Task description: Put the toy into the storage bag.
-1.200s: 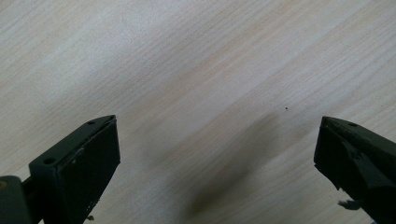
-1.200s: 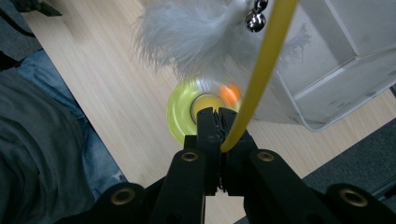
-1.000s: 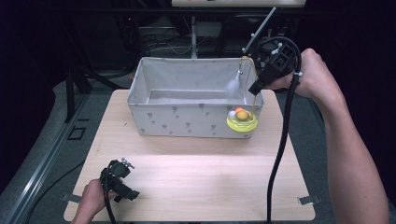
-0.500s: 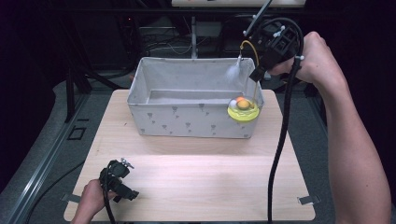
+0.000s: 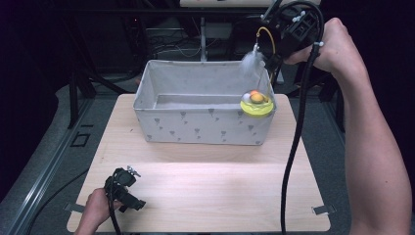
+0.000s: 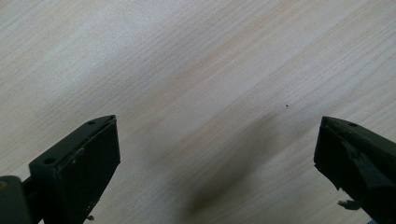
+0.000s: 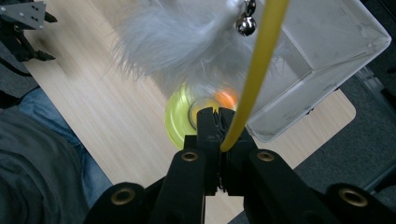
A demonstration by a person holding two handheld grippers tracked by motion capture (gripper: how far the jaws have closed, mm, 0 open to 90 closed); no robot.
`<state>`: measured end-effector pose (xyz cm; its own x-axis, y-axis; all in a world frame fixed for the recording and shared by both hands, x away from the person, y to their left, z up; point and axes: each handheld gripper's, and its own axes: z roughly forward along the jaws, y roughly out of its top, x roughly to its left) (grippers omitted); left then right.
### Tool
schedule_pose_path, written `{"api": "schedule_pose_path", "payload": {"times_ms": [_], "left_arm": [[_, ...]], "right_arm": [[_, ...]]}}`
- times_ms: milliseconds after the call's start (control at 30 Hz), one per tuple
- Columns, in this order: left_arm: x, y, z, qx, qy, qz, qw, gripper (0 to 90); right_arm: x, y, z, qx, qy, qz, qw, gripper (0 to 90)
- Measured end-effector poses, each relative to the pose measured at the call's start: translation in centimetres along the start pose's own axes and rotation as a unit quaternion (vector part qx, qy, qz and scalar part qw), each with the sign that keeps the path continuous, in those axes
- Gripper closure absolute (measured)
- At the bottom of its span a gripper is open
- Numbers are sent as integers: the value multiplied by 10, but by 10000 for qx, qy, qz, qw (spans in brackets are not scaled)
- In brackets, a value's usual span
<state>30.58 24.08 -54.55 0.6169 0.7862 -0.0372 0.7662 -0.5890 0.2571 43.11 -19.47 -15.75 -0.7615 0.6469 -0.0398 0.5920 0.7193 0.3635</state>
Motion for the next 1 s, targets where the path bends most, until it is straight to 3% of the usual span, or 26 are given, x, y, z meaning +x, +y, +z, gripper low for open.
{"api": "schedule_pose_path", "payload": {"times_ms": [200, 633, 1000], "left_arm": [[0, 0, 0, 1, -8, -4, 10000, 4], [1, 0, 0, -17, -6, 12, 10000, 5], [1, 0, 0, -14, -13, 17, 10000, 5]], "right_arm": [[-15, 6, -2, -84, -34, 198, 9998, 884], [-27, 25, -1, -150, -225, 454, 9986, 884], [-35, 36, 10, -228, -348, 589, 9974, 884]]}}
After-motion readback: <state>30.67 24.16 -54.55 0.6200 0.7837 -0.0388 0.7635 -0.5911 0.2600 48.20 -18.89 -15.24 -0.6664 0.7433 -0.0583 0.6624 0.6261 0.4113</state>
